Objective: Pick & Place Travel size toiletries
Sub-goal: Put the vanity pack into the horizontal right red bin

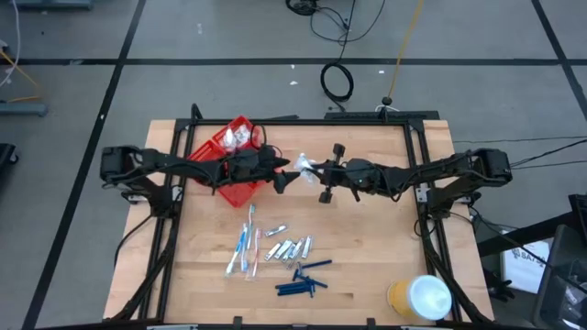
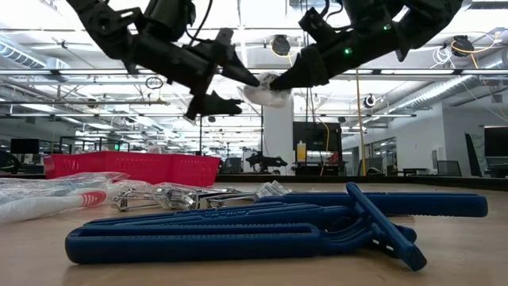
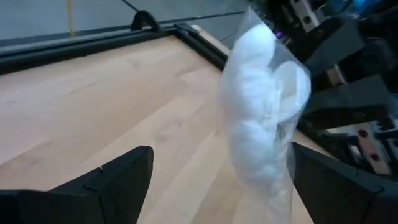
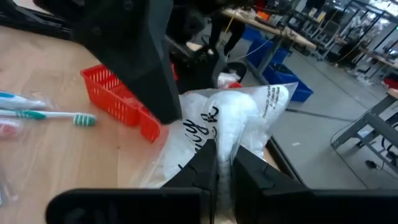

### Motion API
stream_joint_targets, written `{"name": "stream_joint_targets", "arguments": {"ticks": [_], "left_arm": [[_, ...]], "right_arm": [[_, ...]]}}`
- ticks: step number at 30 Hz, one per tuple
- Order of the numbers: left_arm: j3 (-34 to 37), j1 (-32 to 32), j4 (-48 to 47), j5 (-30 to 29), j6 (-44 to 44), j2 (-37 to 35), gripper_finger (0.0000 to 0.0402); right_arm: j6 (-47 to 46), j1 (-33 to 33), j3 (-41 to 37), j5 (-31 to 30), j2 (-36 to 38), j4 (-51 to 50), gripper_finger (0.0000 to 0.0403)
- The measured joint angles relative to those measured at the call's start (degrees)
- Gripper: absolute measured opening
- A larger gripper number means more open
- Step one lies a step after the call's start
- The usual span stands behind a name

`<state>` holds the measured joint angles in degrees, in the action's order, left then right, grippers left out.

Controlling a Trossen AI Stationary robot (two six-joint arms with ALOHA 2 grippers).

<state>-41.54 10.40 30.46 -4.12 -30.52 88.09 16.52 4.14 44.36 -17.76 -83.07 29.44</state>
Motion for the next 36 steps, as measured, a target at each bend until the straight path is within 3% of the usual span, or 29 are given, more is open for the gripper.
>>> {"name": "stream_joint_targets", "arguments": {"ticks": [5, 9, 13, 18, 22, 24, 31, 33, 36], "left_arm": [[-0.02, -0.07, 7.41, 4.41, -0.03, 3.66, 0.0350], [-0.02, -0.03, 8.85, 4.50, 0.17, 4.22, 0.0319], [-0.02, -0.05, 8.79, 4.51, 0.18, 4.22, 0.0252], [-0.02, 0.02, 8.40, 4.50, 0.19, 4.22, 0.0136], [-0.02, 0.42, 8.30, 4.53, 0.34, 4.22, 0.0039], [-0.02, 0.94, 7.98, 4.70, 0.80, 4.07, 0.0012], [0.00, 5.60, -4.10, 3.72, 6.02, -3.41, 0.0018], [0.00, 7.36, -9.47, 1.25, 8.37, -7.07, 0.0008], [0.00, 9.46, -18.63, -7.28, 11.49, -12.77, 0.0009]], "right_arm": [[0.48, 0.00, 0.00, 0.02, 0.00, 0.36, 0.0019], [0.48, 0.00, 0.00, -0.04, 0.00, 0.34, 0.0019], [-0.10, 0.00, 0.00, -0.07, 0.00, 0.32, 0.0020], [-0.57, 0.00, 0.00, -0.07, 0.00, 0.31, 0.0030], [0.08, -0.04, 0.00, -0.04, 0.00, 0.12, 0.0074], [-0.66, -0.09, 0.00, -0.15, 0.00, -0.04, 0.0107], [-6.01, -0.11, 0.00, -0.03, 0.26, -1.74, 0.0224], [-6.96, -0.14, 0.00, 0.00, 0.39, -2.85, 0.0247], [-7.71, -0.17, 0.00, 0.02, 0.39, -4.06, 0.0271]]}}
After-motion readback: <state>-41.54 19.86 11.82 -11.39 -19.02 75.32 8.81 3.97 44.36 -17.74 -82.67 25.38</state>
